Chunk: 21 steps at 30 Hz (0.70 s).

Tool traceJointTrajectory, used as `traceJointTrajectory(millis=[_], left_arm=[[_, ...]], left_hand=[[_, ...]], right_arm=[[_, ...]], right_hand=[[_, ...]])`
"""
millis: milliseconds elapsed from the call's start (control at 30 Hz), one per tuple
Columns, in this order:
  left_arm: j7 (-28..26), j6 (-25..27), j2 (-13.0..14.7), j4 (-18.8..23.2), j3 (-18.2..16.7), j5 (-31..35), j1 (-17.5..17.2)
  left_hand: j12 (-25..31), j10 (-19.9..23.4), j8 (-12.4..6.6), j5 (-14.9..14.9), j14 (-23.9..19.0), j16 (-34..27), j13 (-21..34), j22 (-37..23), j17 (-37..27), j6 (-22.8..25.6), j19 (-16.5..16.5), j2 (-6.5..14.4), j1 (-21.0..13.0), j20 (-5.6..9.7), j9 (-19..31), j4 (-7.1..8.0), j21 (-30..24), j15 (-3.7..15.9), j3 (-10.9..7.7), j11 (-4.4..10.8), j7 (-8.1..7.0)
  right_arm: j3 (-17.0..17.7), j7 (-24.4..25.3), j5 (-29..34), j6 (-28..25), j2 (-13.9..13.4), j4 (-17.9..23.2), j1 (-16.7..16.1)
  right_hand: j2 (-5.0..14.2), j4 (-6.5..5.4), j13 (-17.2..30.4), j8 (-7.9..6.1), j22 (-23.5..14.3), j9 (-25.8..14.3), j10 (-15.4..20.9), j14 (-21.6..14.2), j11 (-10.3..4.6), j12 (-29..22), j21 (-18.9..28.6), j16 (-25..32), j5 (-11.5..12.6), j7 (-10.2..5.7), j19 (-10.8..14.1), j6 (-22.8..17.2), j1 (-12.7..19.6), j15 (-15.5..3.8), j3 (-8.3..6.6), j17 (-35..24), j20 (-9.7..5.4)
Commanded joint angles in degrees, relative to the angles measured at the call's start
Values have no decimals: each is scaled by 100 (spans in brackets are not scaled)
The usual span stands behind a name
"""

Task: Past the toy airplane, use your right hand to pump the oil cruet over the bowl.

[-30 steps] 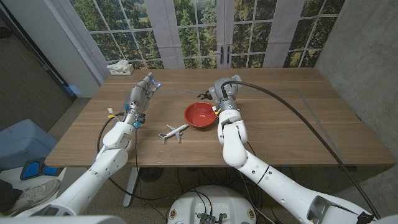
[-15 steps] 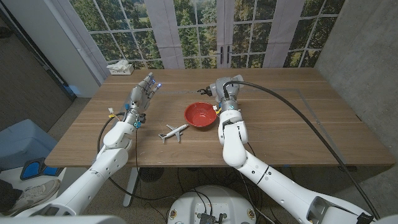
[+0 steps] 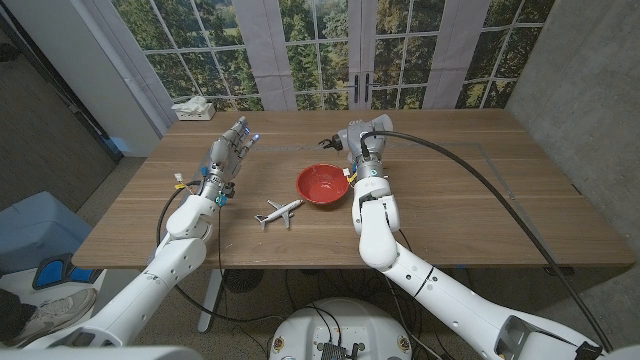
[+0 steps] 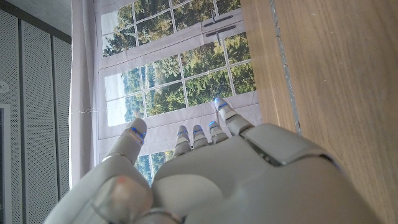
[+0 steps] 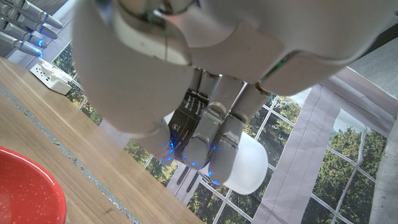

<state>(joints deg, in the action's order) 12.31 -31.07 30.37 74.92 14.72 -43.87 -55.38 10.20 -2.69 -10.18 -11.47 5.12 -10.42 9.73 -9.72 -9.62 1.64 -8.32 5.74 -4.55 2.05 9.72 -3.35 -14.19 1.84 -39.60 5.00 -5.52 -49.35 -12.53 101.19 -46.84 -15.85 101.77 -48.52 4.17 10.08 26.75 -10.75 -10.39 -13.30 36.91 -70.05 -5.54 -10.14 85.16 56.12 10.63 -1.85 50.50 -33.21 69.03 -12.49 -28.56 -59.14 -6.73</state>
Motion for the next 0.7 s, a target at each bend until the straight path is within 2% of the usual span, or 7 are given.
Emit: traceJointTrajectory(millis=[33, 367, 700], left_arm=[[-4, -20, 19, 45, -13, -4, -44], [-25, -29, 34, 105, -17, 8, -86], [-48, -25, 51, 171, -17, 17, -130]], left_hand=[[56, 2, -14, -13, 4, 21, 22, -30, -6, -6, -56, 395, -69, 130, 10, -31, 8, 371, 0, 0, -42], [58, 7, -15, -12, 1, 20, 22, -30, -7, -3, -63, 399, -77, 130, 10, -33, 22, 366, 7, -3, -37], [56, 2, -14, -12, 1, 19, 22, -31, -11, -6, -72, 400, -81, 133, 10, -31, 38, 372, 12, -1, -40]], right_arm=[[-40, 67, 148, -85, 23, -52, 10], [-32, -165, 416, -106, 117, -112, 4], [22, -170, 392, -43, 120, -27, -70]], right_hand=[[40, -54, -25, -4, -21, 16, -78, -68, 13, -14, -8, -24, 20, 22, -10, 29, 41, -7, -16, -1, -588], [24, -56, -128, 13, -27, 68, -202, -148, 0, -10, 7, -125, 22, 8, -15, 168, 85, -5, -5, 25, -590], [0, -64, -186, -3, -31, 94, -226, -211, -78, -28, 20, -143, 20, -43, -18, 196, 92, -3, 10, -20, -586]])
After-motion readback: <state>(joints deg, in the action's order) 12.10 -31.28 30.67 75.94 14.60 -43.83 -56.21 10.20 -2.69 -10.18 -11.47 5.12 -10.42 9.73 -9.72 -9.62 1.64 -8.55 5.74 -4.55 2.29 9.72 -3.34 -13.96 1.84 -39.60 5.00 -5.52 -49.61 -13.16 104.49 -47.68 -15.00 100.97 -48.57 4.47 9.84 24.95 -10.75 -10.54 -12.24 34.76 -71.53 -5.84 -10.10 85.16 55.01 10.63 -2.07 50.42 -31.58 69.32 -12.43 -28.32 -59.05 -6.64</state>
